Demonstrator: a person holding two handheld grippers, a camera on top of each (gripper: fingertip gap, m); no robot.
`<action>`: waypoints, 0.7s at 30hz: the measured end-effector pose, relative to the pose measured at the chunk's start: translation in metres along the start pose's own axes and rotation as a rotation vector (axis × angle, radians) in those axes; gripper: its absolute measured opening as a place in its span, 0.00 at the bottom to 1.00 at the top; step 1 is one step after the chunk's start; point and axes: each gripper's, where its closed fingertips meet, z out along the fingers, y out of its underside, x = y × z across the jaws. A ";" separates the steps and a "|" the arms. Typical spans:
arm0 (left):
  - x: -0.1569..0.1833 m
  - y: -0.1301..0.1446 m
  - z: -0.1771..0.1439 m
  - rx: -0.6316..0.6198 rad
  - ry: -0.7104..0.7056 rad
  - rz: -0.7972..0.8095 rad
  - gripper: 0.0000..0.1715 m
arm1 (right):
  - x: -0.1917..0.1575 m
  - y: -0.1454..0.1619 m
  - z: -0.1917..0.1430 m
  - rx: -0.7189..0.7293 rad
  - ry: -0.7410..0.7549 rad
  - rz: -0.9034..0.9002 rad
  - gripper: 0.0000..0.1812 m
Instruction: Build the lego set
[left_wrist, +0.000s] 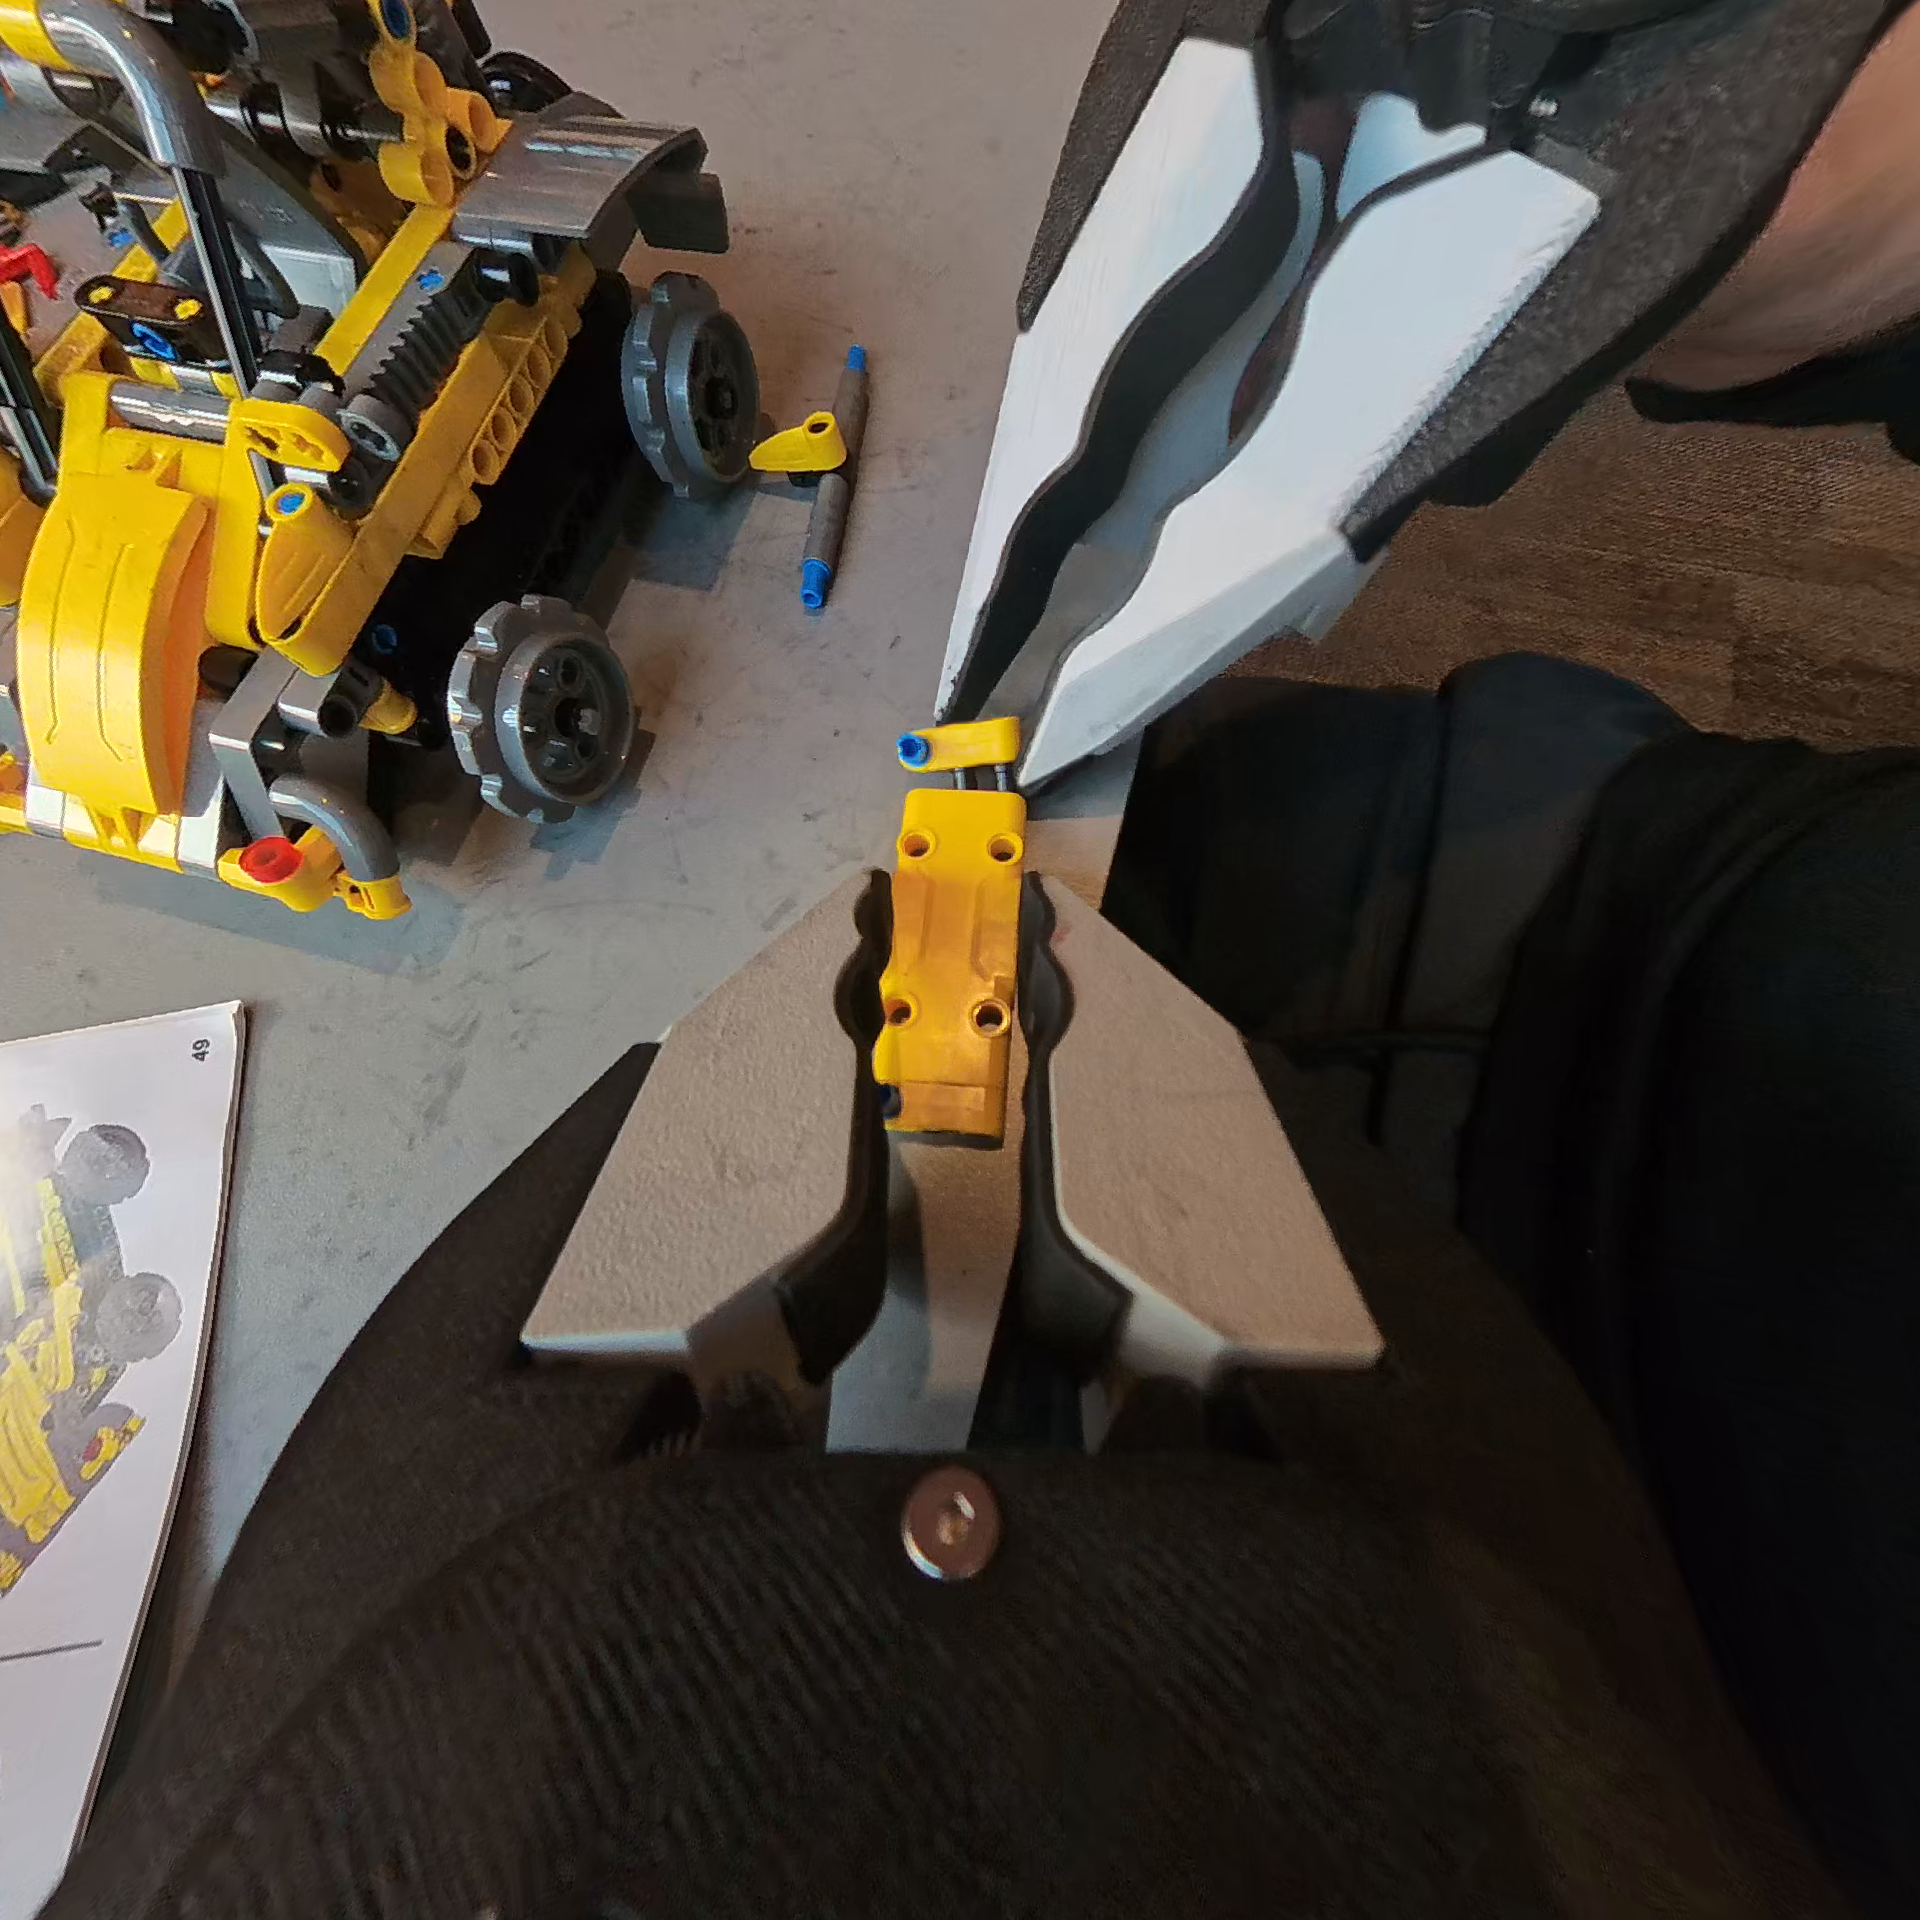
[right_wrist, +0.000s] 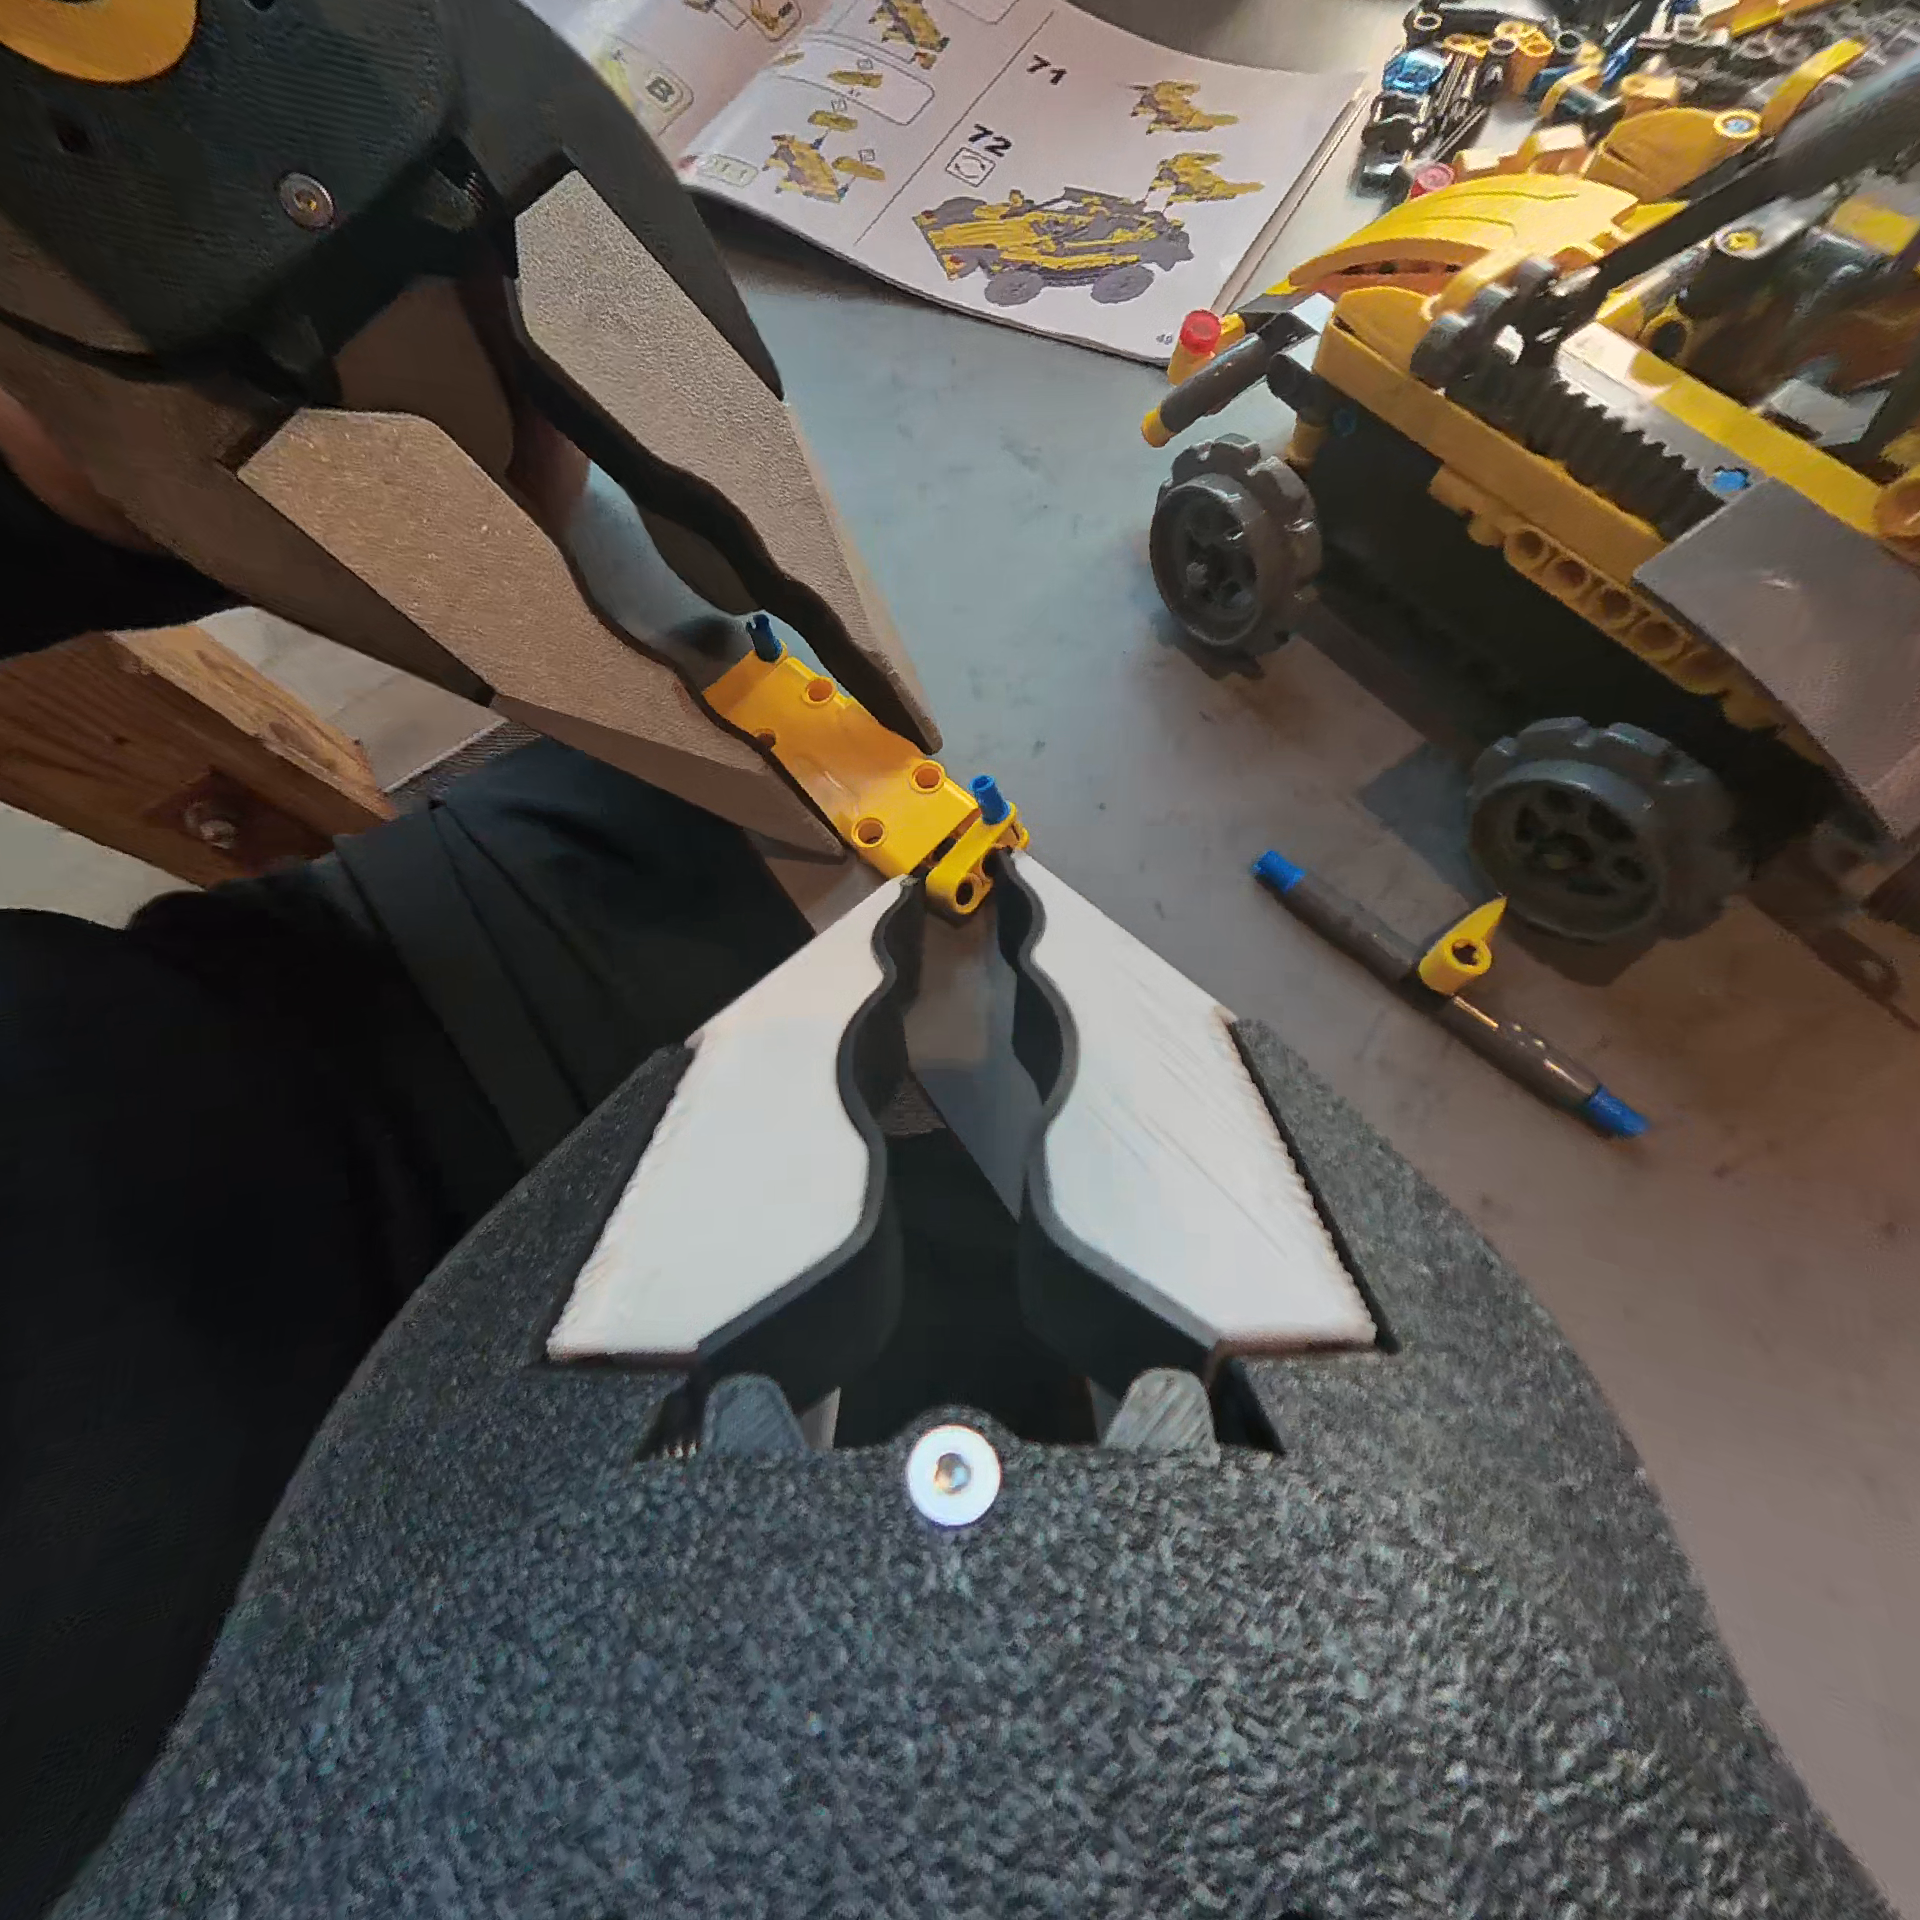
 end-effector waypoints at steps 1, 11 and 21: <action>0.000 0.000 0.000 0.000 0.004 -0.006 0.12 | 0.000 -0.001 0.000 0.002 -0.026 0.042 0.08; 0.004 -0.006 0.007 0.016 0.007 -0.017 0.13 | 0.012 -0.022 -0.015 0.158 -0.072 0.215 0.04; -0.001 -0.006 0.007 0.004 0.010 -0.074 0.13 | 0.037 -0.010 -0.022 0.174 -0.095 0.341 0.06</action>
